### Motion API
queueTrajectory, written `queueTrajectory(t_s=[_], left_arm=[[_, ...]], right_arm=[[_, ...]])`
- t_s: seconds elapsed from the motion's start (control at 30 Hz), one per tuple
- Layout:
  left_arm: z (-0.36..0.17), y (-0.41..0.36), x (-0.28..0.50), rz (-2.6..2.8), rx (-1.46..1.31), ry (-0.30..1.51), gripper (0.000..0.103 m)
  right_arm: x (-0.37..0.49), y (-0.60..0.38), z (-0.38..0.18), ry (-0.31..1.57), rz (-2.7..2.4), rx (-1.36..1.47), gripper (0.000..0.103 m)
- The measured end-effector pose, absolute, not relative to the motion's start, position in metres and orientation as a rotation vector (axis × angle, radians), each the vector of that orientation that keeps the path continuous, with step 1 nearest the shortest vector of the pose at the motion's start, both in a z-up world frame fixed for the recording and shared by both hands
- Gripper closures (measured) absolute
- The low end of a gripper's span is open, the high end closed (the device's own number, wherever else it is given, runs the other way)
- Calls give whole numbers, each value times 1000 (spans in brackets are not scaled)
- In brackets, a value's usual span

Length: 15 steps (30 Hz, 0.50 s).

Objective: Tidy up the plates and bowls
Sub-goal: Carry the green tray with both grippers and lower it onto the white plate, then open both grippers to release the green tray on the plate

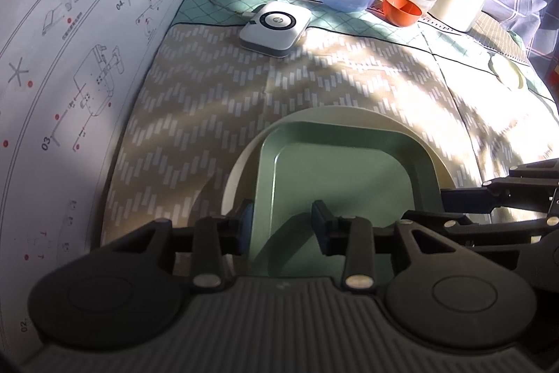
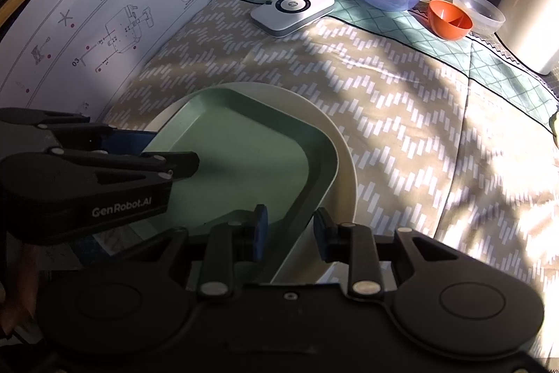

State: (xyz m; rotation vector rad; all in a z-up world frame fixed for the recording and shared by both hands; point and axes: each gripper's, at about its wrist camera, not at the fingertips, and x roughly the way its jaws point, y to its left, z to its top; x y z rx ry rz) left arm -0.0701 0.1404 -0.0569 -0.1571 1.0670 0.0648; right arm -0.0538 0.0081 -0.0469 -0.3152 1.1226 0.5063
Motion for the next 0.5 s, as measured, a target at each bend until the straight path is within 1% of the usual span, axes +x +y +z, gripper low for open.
queueTrajectory(t_s=[0.27, 0.37, 0.43, 0.5], left_arm=[[-61, 137, -70, 56, -149, 1076, 66], [-62, 137, -70, 55, -147, 1077, 63], [-62, 135, -70, 53, -142, 1079, 61], [-61, 134, -71, 59, -137, 1080, 60]], right_arm=[[-51, 6, -53, 1138, 503, -317, 72], [-51, 7, -53, 1136, 511, -316, 68], [-52, 8, -53, 1132, 515, -318, 60], [-53, 10, -51, 1122, 509, -328, 58]])
